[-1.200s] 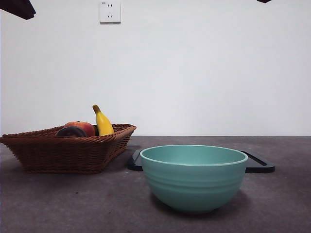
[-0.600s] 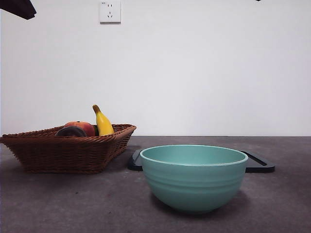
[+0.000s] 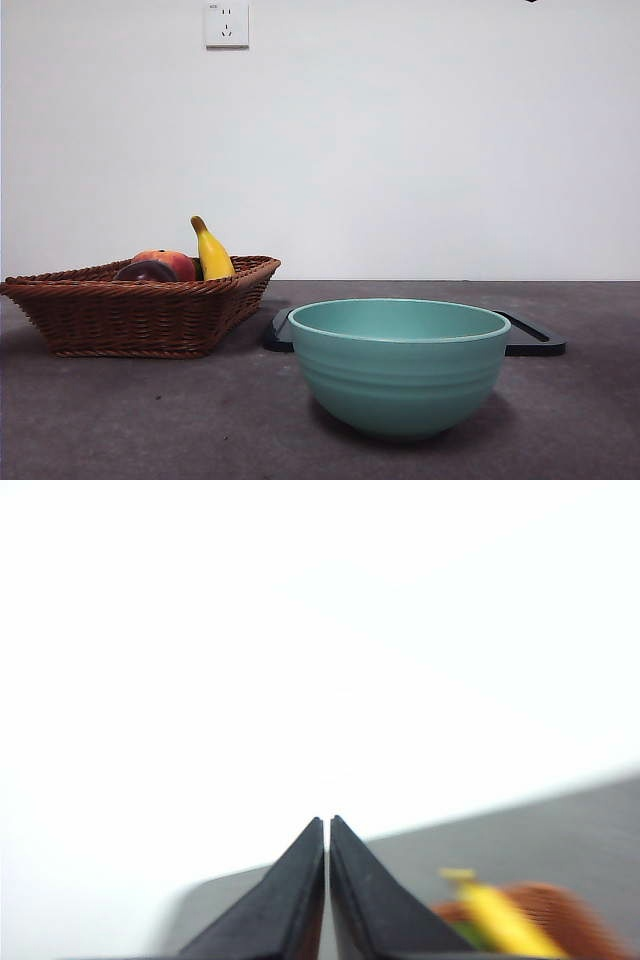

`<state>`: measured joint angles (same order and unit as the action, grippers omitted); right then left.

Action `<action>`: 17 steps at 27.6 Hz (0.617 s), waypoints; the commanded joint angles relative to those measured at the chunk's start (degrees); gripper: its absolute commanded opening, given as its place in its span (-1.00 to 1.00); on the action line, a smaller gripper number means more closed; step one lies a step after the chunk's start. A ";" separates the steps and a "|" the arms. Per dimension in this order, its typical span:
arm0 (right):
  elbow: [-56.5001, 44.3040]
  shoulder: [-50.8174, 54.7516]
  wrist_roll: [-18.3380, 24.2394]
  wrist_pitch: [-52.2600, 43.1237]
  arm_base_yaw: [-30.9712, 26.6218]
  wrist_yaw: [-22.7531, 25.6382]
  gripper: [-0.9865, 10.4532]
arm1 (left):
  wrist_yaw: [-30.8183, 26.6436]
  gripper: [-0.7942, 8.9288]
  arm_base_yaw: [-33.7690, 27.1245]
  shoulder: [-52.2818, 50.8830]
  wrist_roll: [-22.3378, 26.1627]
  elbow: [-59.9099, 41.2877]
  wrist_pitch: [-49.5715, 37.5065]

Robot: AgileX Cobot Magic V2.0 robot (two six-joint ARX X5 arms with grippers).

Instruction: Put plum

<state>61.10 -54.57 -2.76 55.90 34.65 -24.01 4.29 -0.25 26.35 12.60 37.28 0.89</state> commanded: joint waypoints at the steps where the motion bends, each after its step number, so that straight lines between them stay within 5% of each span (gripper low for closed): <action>1: 0.72 -0.39 0.61 -0.57 0.42 0.02 -0.82 | -2.16 -0.82 -1.44 -5.25 0.22 -6.67 -1.29; 17: 0.72 -0.39 0.63 -0.55 0.42 0.00 -0.82 | -2.91 -0.82 -3.54 -20.81 -0.68 -31.58 -2.75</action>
<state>61.10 -54.57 -2.76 55.90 34.65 -24.01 1.54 -3.62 5.89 12.53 5.98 -1.41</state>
